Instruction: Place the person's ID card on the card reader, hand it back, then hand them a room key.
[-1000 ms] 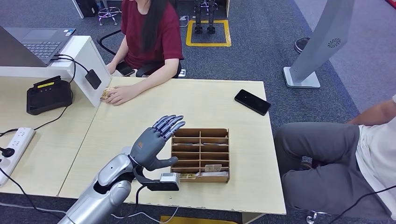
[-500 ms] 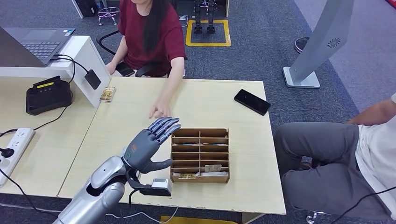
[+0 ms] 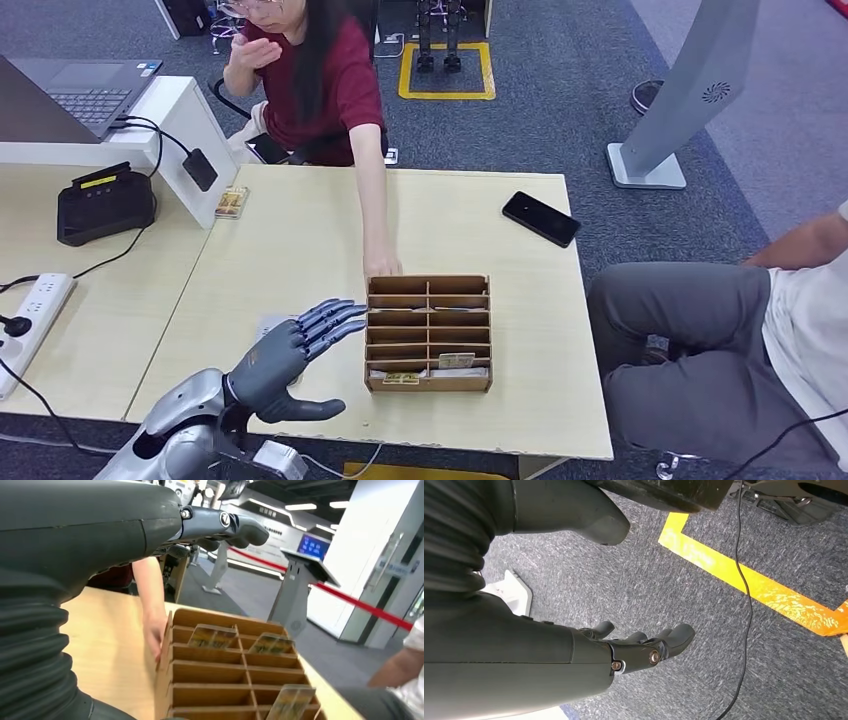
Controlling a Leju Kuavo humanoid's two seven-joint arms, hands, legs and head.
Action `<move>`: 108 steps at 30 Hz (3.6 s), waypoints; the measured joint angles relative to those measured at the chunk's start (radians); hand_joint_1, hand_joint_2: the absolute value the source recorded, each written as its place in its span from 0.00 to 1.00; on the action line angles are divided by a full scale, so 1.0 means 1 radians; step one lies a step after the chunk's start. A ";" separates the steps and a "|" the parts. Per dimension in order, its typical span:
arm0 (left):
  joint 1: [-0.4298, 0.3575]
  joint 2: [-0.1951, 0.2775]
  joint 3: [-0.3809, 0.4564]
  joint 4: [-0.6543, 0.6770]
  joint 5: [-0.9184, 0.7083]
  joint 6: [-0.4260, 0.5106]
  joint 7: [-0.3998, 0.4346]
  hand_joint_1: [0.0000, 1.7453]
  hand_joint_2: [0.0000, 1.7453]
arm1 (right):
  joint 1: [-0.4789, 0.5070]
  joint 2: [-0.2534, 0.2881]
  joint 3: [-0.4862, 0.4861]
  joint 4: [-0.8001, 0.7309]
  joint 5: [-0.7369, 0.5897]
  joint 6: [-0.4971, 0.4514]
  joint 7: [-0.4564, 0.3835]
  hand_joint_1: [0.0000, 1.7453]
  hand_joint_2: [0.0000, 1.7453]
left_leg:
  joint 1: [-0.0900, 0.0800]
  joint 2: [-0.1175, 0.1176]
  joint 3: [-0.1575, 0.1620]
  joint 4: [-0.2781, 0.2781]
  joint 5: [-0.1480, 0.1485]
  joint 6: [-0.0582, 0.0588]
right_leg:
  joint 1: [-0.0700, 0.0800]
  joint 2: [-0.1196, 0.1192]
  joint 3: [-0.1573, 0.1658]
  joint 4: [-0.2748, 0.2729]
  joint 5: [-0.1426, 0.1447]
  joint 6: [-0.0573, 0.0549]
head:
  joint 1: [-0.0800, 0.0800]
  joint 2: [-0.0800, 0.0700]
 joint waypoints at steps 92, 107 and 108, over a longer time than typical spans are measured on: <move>0.048 -0.105 -0.061 0.211 -0.430 0.237 0.252 0.00 1.00 | -0.002 0.000 -0.033 -0.002 0.020 -0.010 0.014 0.00 1.00 | 0.000 0.000 0.000 0.000 0.000 0.000 | 0.000 0.000 0.000 0.000 0.000 0.000 | 0.000 0.000; 0.044 -0.112 -0.066 0.237 -0.414 0.238 0.262 0.00 1.00 | -0.003 0.000 -0.036 -0.002 0.033 -0.014 0.011 0.00 1.00 | 0.000 0.000 0.000 0.000 0.000 0.000 | 0.000 0.000 0.000 0.000 0.000 0.000 | 0.000 0.000; 0.044 -0.112 -0.066 0.239 -0.414 0.238 0.262 0.00 1.00 | -0.003 0.000 -0.037 -0.002 0.033 -0.014 0.011 0.00 1.00 | 0.000 0.000 0.000 0.000 0.000 0.000 | 0.000 0.000 0.000 0.000 0.000 0.000 | 0.000 0.000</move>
